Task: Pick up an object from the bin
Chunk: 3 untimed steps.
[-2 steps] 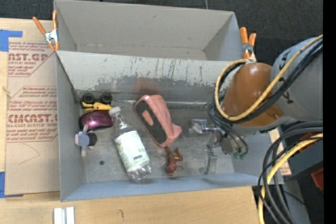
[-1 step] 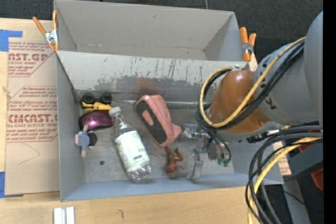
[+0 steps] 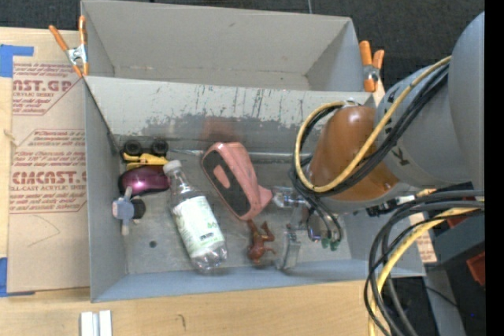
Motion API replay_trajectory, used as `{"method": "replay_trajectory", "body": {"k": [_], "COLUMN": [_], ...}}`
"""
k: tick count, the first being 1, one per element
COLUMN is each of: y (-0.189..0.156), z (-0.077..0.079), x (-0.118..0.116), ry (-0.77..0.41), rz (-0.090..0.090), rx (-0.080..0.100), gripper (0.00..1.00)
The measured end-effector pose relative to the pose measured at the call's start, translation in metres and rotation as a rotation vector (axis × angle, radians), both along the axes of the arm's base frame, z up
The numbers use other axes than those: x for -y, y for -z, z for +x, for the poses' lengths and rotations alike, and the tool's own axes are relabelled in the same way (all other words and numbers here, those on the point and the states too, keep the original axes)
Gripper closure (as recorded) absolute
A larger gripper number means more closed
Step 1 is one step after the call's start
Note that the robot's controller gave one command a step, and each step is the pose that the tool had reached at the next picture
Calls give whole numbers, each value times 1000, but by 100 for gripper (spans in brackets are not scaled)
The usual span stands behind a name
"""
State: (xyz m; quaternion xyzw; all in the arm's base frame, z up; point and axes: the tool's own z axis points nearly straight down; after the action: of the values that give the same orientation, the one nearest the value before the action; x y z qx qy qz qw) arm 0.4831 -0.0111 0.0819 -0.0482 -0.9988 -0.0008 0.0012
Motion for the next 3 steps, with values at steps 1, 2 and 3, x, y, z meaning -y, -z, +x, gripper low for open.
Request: {"method": "replay_trajectory", "body": {"k": [1,2,3], "y": [-37,-11,5], "z": [16,41,26], "x": [22,-27,-55], "ry": [-215,-216,-130], "rz": [-1,-3,1], "rx": [0,8,4], "gripper": [0,0,0]}}
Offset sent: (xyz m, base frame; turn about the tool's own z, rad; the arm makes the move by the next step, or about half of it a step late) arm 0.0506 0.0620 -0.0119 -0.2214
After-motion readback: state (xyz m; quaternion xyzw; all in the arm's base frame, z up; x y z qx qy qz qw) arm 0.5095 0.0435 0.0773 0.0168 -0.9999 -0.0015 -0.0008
